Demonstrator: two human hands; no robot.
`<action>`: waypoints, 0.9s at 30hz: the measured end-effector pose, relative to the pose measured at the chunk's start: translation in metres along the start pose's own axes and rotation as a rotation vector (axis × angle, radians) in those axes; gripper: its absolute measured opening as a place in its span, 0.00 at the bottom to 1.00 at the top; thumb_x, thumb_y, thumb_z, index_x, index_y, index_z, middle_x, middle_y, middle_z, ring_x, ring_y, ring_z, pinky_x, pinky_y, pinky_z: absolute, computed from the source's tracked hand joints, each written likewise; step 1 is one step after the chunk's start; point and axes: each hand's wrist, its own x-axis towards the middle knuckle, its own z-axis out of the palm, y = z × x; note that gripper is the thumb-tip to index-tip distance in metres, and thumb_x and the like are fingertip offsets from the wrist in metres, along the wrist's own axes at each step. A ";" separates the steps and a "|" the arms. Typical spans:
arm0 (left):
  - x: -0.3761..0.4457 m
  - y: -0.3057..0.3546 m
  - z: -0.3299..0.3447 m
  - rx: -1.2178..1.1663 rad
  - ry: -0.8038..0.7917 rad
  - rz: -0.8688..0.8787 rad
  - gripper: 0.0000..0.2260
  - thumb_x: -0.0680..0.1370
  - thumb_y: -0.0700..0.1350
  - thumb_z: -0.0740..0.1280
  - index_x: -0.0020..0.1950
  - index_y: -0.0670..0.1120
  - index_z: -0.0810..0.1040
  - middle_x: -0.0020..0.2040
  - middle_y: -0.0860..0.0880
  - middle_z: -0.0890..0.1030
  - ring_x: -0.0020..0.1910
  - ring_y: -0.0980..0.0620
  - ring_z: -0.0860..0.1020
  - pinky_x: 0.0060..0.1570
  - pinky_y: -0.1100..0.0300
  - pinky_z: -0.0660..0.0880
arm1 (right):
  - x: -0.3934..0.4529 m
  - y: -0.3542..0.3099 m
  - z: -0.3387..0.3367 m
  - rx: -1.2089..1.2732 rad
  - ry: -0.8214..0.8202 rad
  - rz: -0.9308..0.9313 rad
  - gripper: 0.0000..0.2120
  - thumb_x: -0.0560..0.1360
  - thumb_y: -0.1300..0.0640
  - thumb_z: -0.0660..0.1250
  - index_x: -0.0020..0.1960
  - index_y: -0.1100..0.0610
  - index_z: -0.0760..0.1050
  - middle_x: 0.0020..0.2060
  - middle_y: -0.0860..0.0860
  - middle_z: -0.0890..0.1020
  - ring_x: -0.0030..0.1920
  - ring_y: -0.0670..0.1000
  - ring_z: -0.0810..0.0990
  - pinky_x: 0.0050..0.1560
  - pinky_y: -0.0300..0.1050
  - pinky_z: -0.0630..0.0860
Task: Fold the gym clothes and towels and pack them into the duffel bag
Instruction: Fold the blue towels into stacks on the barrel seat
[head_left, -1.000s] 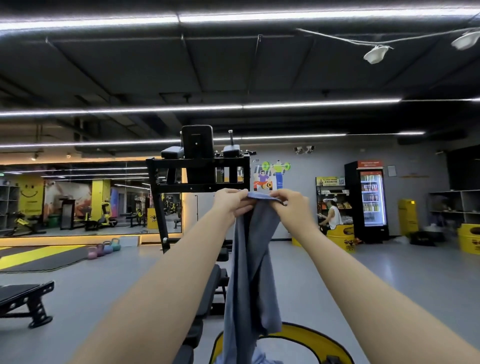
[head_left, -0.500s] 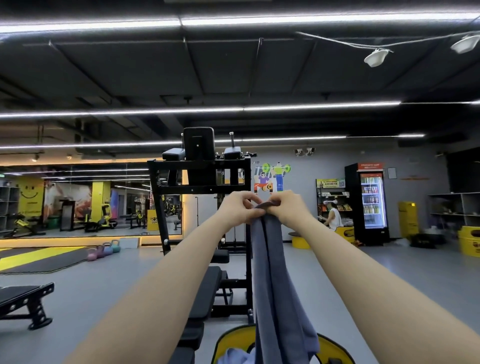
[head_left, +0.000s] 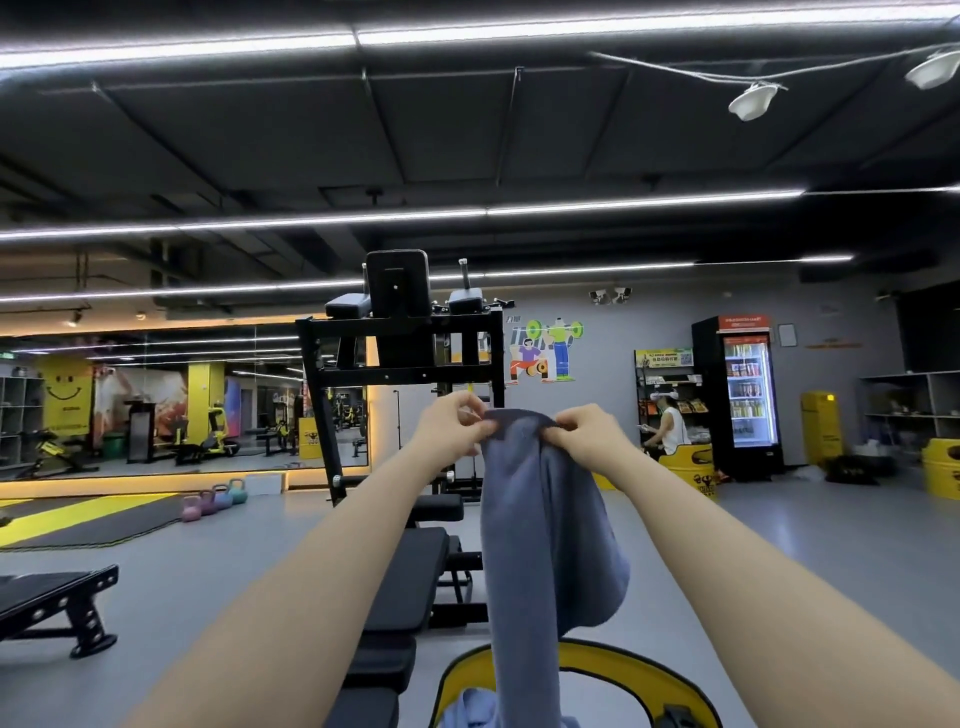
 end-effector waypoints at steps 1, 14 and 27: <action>0.000 -0.002 0.002 -0.006 -0.034 0.003 0.05 0.76 0.39 0.69 0.47 0.44 0.73 0.47 0.42 0.81 0.47 0.46 0.79 0.46 0.56 0.79 | 0.001 -0.003 0.001 -0.027 -0.009 -0.029 0.12 0.79 0.56 0.63 0.37 0.54 0.74 0.35 0.50 0.76 0.41 0.50 0.72 0.32 0.35 0.64; 0.001 -0.002 0.008 0.151 0.096 0.160 0.03 0.76 0.41 0.69 0.46 0.44 0.82 0.40 0.48 0.80 0.41 0.56 0.75 0.38 0.71 0.70 | 0.007 -0.004 0.004 -0.030 -0.026 -0.073 0.03 0.76 0.58 0.69 0.44 0.57 0.79 0.39 0.52 0.78 0.42 0.49 0.74 0.33 0.33 0.65; -0.008 -0.005 -0.018 0.131 0.265 0.140 0.07 0.78 0.39 0.66 0.52 0.41 0.82 0.45 0.46 0.80 0.46 0.53 0.75 0.43 0.63 0.72 | 0.003 0.028 0.004 -0.174 0.003 0.190 0.09 0.78 0.64 0.60 0.48 0.61 0.79 0.42 0.57 0.76 0.42 0.52 0.72 0.30 0.36 0.63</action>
